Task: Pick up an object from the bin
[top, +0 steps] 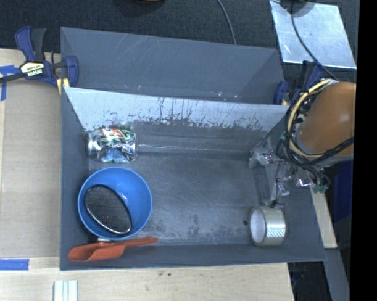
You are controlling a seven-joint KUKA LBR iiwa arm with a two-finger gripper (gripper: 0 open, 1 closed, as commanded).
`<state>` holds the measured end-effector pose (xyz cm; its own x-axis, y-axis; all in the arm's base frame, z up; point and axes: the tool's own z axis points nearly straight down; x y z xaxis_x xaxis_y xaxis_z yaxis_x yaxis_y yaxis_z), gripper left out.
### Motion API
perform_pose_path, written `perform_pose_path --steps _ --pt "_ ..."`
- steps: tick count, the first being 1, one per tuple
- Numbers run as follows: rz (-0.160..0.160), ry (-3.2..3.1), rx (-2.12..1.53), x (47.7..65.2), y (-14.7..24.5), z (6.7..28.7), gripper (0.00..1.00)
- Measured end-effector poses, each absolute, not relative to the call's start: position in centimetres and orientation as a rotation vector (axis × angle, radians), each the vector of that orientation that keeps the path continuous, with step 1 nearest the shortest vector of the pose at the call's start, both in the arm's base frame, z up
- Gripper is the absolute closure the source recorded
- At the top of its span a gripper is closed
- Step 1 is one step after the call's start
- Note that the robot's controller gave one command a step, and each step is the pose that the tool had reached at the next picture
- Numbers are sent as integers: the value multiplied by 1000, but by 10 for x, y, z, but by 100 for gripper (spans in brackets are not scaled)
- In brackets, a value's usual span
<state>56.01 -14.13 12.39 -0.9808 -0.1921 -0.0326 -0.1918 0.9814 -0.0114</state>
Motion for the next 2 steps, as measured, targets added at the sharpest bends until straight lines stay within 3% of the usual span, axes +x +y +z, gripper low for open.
perform_pose_path --steps 1,2 --pt "-13 3023 25 520 -109 91 0" --pt "-7 3056 18 513 -110 87 100"
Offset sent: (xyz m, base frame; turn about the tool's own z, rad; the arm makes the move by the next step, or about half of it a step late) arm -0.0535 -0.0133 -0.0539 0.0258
